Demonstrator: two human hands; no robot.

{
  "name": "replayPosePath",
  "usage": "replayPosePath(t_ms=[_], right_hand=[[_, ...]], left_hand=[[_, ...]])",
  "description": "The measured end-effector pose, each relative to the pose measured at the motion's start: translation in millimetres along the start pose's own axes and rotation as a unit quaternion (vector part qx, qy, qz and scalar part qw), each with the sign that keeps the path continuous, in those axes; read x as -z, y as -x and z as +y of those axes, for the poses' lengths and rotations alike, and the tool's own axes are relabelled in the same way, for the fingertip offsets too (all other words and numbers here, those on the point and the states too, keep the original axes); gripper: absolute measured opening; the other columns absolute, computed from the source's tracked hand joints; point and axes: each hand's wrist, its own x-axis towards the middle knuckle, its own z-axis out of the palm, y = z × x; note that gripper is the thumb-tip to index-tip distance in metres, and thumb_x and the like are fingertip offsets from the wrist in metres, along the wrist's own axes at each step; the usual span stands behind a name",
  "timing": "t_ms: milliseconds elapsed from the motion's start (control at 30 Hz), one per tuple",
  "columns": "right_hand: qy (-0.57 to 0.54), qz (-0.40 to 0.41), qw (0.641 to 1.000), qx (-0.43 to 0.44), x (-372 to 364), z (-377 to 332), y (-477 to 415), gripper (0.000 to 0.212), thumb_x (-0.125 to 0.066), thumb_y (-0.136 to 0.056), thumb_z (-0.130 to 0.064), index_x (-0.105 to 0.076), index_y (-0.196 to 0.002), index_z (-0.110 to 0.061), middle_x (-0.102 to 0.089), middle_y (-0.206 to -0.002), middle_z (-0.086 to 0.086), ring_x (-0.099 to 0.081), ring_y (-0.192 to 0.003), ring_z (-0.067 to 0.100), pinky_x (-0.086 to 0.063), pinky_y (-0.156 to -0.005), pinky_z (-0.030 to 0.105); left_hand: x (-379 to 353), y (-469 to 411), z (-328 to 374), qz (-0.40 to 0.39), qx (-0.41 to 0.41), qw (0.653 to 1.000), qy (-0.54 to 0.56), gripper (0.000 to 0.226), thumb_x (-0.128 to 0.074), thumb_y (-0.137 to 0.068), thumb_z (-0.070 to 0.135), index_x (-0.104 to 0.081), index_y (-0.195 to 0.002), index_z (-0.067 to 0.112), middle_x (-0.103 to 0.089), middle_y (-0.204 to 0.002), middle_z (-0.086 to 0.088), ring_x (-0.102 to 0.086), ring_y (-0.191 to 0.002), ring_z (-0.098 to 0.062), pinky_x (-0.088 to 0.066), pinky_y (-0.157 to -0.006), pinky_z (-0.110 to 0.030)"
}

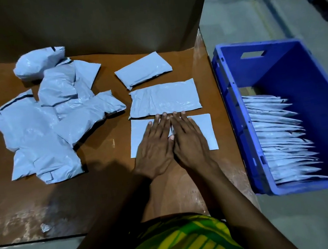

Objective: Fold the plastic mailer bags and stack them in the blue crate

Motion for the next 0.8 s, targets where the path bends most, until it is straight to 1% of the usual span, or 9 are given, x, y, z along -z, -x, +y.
replayPosePath(t_ms=[67,133,233,333,433,533,633,733,800], right_hand=[[0.032,-0.004,0.999,0.004,-3,5,4,0.056,-0.039,-0.105,-0.025,-0.041,-0.158,-0.008,-0.035,-0.167,0.008,-0.022,-0.159,0.023,-0.021,-0.129,0.041],[0.044,0.004,0.999,-0.007,-2,8,7,0.054,-0.036,-0.109,-0.029,-0.039,-0.160,-0.011,-0.032,-0.169,0.004,-0.018,-0.160,0.021,-0.019,-0.129,0.040],[0.035,-0.001,0.998,-0.048,2,9,12,0.057,-0.033,-0.111,-0.042,-0.035,-0.162,-0.017,-0.026,-0.171,-0.001,-0.009,-0.161,0.019,-0.013,-0.130,0.039],[0.027,-0.017,0.996,-0.086,6,11,15,0.064,-0.032,-0.109,-0.055,-0.030,-0.164,-0.022,-0.019,-0.173,-0.005,-0.001,-0.162,0.017,-0.010,-0.131,0.040],[0.047,-0.013,0.992,-0.116,10,13,15,0.070,-0.032,-0.106,-0.065,-0.029,-0.164,-0.027,-0.017,-0.173,-0.008,0.001,-0.162,0.018,-0.008,-0.130,0.041],[0.067,-0.014,0.988,-0.141,12,16,14,0.075,-0.031,-0.103,-0.073,-0.027,-0.165,-0.030,-0.017,-0.173,-0.007,0.001,-0.162,0.020,-0.005,-0.129,0.040],[0.064,-0.022,0.987,-0.145,14,19,14,0.073,-0.028,-0.105,-0.070,-0.023,-0.166,-0.030,-0.012,-0.174,-0.007,0.003,-0.162,0.018,-0.002,-0.130,0.039],[0.068,-0.016,0.987,-0.147,14,22,14,0.066,-0.021,-0.110,-0.061,-0.021,-0.166,-0.028,-0.010,-0.174,-0.006,0.005,-0.162,0.017,0.003,-0.130,0.041],[0.090,0.008,0.984,-0.155,14,18,9,0.064,-0.021,-0.111,-0.053,-0.027,-0.165,-0.021,-0.017,-0.174,0.001,-0.002,-0.162,0.021,0.003,-0.130,0.044]], left_hand=[[-4,2,-5,0.011,0.003,0.999,-0.031,0.063,-0.013,-0.110,0.042,-0.020,-0.165,0.011,-0.013,-0.173,-0.006,-0.005,-0.161,-0.022,-0.016,-0.128,-0.049],[-8,3,-13,0.032,0.002,0.999,-0.042,0.061,-0.021,-0.110,0.044,-0.027,-0.163,0.014,-0.019,-0.172,-0.007,-0.010,-0.160,-0.026,-0.018,-0.128,-0.051],[-11,5,-20,0.050,0.013,0.997,-0.063,0.059,-0.031,-0.110,0.050,-0.031,-0.163,0.023,-0.019,-0.172,-0.006,-0.008,-0.160,-0.028,-0.014,-0.129,-0.049],[-11,6,-20,0.069,0.043,0.994,-0.074,0.056,-0.031,-0.110,0.054,-0.033,-0.162,0.031,-0.017,-0.172,-0.004,-0.006,-0.161,-0.029,-0.010,-0.130,-0.047],[-10,8,-25,0.113,0.057,0.990,-0.067,0.051,-0.039,-0.110,0.050,-0.041,-0.158,0.032,-0.027,-0.169,-0.006,-0.016,-0.159,-0.033,-0.020,-0.127,-0.051],[-10,10,-32,0.138,0.070,0.986,-0.063,0.052,-0.046,-0.108,0.048,-0.042,-0.158,0.032,-0.029,-0.169,-0.008,-0.019,-0.158,-0.033,-0.023,-0.126,-0.052],[-8,13,-38,0.129,0.082,0.985,-0.080,0.053,-0.045,-0.109,0.049,-0.040,-0.159,0.031,-0.027,-0.169,-0.008,-0.018,-0.159,-0.029,-0.022,-0.127,-0.050],[-3,18,-48,0.091,0.126,0.981,-0.113,0.054,-0.031,-0.111,0.053,-0.031,-0.162,0.035,-0.019,-0.172,-0.004,-0.011,-0.160,-0.024,-0.005,-0.130,-0.044],[-1,19,-49,0.109,0.165,0.975,-0.102,0.052,-0.032,-0.112,0.051,-0.037,-0.160,0.032,-0.026,-0.170,-0.006,-0.016,-0.159,-0.026,-0.007,-0.130,-0.044]])
